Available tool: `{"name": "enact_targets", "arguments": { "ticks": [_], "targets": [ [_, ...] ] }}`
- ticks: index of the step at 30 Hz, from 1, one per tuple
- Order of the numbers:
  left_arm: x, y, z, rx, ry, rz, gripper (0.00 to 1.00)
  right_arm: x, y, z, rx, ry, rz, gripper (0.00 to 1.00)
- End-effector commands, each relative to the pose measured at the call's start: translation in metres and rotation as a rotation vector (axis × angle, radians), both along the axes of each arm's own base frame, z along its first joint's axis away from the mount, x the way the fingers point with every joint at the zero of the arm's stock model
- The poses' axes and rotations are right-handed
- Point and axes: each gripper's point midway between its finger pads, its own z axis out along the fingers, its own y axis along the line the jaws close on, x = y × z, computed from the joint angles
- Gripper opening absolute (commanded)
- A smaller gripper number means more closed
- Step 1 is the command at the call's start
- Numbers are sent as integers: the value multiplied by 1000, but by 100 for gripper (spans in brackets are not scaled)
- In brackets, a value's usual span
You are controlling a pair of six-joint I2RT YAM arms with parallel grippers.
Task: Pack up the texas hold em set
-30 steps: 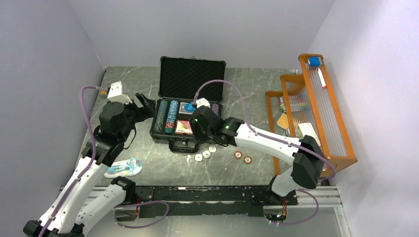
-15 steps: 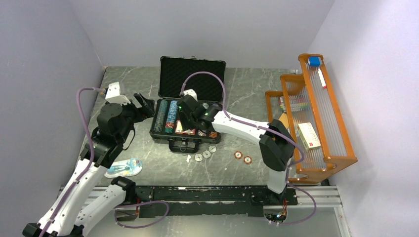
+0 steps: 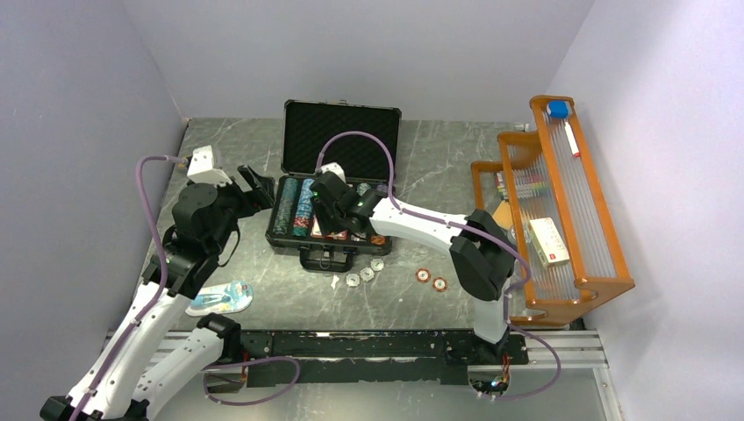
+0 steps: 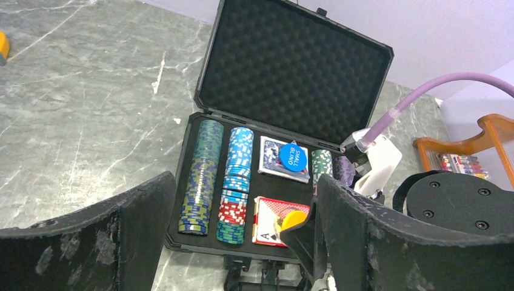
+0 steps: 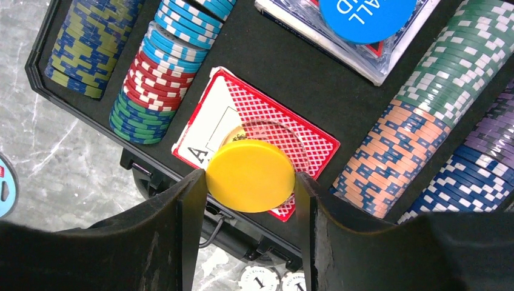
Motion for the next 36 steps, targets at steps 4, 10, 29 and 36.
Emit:
{"name": "enact_targets", "arguments": {
  "ticks": [4, 10, 29, 36],
  "targets": [
    [0, 2, 0, 4, -7, 12, 90, 13, 5, 0, -22, -43, -6, 59],
    [1, 2, 0, 5, -5, 12, 90, 14, 0, 13, -9, -72, -20, 74],
    [1, -5, 0, -8, -7, -22, 90, -66, -95, 8, 36, 36, -97, 69],
    [3, -7, -2, -4, 0, -26, 90, -97, -87, -22, 18, 91, -47, 64]
  ]
}}
